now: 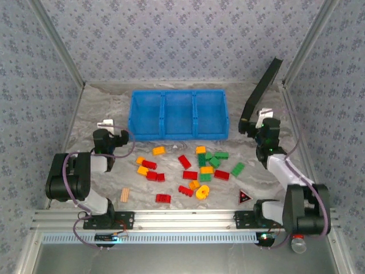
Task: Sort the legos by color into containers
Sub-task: Pick up the lego from the bottom-right of the table.
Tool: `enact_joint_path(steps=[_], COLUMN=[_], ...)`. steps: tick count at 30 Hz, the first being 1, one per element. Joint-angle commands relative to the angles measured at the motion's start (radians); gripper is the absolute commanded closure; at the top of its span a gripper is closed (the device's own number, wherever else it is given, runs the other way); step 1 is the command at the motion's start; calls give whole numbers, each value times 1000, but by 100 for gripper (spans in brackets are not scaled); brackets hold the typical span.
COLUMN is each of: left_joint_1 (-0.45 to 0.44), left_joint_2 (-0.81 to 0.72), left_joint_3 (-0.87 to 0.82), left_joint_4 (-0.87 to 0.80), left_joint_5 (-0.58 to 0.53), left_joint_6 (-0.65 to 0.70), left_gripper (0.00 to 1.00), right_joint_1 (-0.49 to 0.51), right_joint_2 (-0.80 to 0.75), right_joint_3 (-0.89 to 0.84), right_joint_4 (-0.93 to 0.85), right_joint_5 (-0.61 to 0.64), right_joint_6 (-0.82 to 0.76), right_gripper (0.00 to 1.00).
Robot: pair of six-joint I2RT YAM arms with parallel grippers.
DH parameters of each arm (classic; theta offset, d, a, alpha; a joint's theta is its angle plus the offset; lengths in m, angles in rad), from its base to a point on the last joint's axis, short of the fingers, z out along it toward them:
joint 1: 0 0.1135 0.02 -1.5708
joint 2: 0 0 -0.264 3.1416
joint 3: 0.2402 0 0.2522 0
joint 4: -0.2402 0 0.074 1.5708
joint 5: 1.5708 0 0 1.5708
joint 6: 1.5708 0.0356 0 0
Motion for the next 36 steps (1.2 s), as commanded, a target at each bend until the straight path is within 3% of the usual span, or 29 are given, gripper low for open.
enact_joint_path(steps=[1, 6, 9, 13, 18, 29, 36], left_joint_1=[-36, -228, -319, -386, -461, -603, -615], left_joint_2=[-103, -248, -269, -261, -280, -336, -386], left_joint_3=[130, 413, 585, 760, 811, 794, 755], left_joint_4=[-256, -760, -989, -1213, -1304, -1408, -1433], left_joint_5=[-68, -362, -369, -263, -193, -256, -264], left_joint_6=[19, -2, -20, -35, -37, -13, -31], left_gripper=[1, 1, 1, 1, 1, 1, 1], right_joint_1=[32, 61, 140, 209, 266, 298, 298], right_joint_2=[-31, -84, -121, -116, -90, 5, 98], right_joint_3=[51, 72, 52, 4, -64, -132, -137], right_joint_4=[-404, -690, -788, -811, -794, -688, -618], right_joint_5=[-35, -24, 38, 44, 86, 106, 109], right_joint_6=[192, 528, 652, 736, 798, 846, 811], right_gripper=[4, 14, 15, 16, 19, 28, 46])
